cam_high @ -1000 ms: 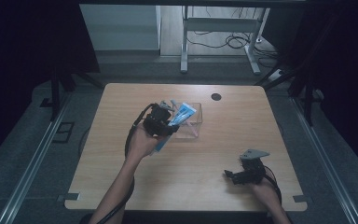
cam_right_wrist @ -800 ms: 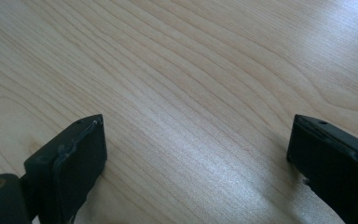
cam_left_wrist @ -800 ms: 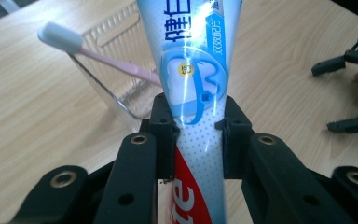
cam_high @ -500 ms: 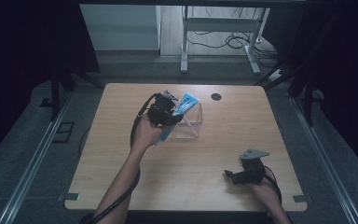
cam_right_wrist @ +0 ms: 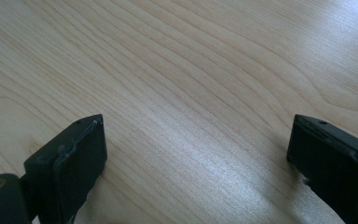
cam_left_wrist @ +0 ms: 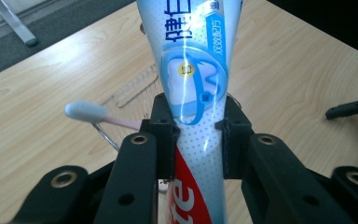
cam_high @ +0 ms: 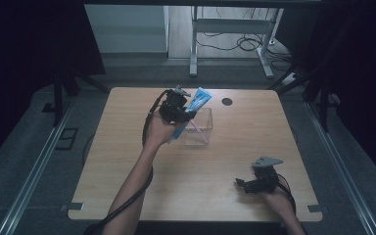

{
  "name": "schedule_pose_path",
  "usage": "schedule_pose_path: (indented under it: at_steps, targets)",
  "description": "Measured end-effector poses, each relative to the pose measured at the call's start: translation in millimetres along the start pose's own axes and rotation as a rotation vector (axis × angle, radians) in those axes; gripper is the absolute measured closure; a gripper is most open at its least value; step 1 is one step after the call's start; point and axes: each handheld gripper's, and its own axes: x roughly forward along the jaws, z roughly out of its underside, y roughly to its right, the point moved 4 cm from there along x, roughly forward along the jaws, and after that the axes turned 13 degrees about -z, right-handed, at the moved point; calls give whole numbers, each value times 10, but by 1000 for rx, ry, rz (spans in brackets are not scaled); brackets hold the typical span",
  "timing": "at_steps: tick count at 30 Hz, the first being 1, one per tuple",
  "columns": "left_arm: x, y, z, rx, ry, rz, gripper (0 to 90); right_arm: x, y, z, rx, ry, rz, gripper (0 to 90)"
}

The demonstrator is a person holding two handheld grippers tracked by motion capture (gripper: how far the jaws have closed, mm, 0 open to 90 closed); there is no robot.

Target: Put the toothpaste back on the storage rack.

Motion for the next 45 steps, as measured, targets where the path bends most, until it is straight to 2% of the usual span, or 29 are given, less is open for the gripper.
schedule_pose_path:
  at_steps: [14,36,45]
  targets:
    - [169,-55,-182,-34,50,5,721,1,0,0,0,0,0,46]
    - [438,-57,-414,-44,118,-12,722,0,0,0,0,1,1,46]
    - [588,-31,-448,-41,143,-25,722,0,-1,1,2,1,0,46]
